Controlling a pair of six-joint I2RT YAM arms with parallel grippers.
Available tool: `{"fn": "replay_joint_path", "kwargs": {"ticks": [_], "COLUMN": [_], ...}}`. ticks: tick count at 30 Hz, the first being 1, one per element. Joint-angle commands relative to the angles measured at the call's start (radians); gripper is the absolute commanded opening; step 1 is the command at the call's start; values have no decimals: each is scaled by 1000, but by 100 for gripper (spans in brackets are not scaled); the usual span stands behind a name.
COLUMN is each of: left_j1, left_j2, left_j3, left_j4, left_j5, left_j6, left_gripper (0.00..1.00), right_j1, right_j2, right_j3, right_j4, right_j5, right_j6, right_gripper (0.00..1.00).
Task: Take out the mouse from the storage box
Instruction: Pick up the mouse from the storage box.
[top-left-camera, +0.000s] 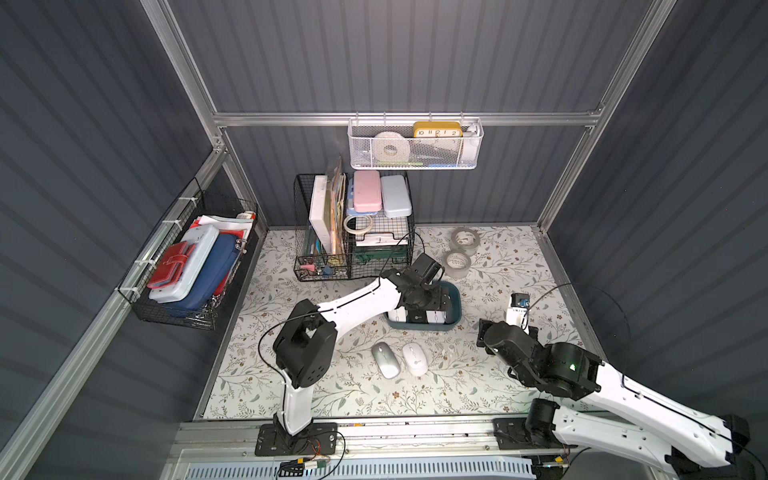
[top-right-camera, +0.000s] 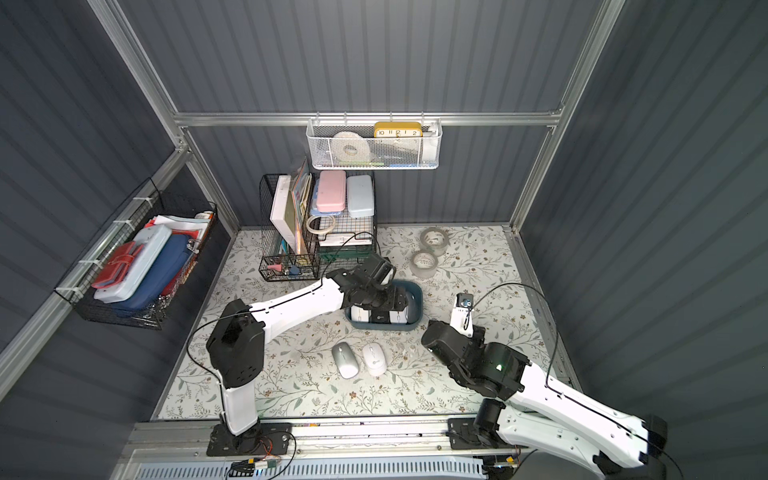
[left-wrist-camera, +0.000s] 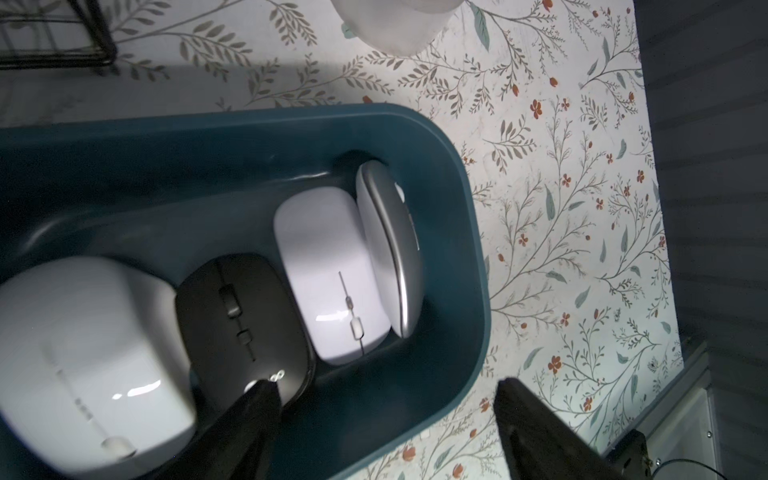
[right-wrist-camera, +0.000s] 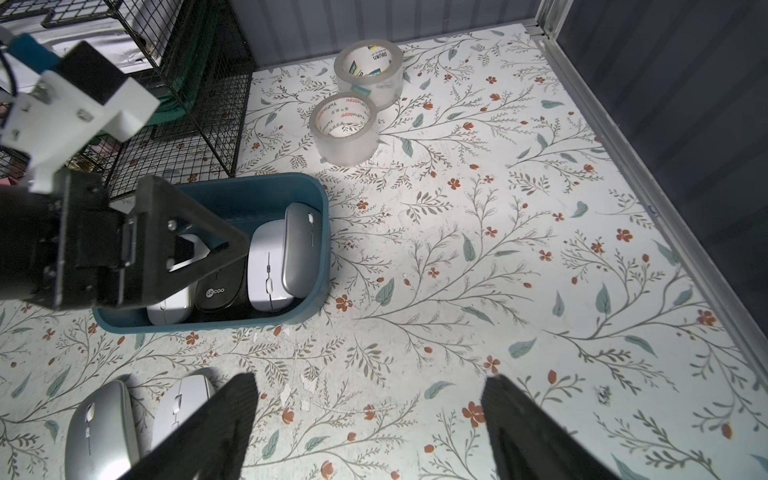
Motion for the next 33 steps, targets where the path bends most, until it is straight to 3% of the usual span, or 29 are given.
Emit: {"fn": "replay_joint_path", "kwargs": {"ticks": [1,10,20,33], "left_j1": [-4,-3,-3,-3], "left_j2": [56,185,252,329], "left_j3": [87,189,222,285], "left_j4": [-31,-72,-62,-44], "left_j5": [46,45,59,95], "left_j6": [12,-42,-69,-78], "left_gripper": [77,59,49,41], "right_j1": [-4,-11,-13,-20], "right_j2": [-19,-26,-58,-78], "right_j3": [-24,-44,-68,-113], "right_j4": [18,34,35,46], "right_j5": [15,10,11,-9], "right_j6": [15,5,2,14], "right_gripper": [90,91,91,92]}}
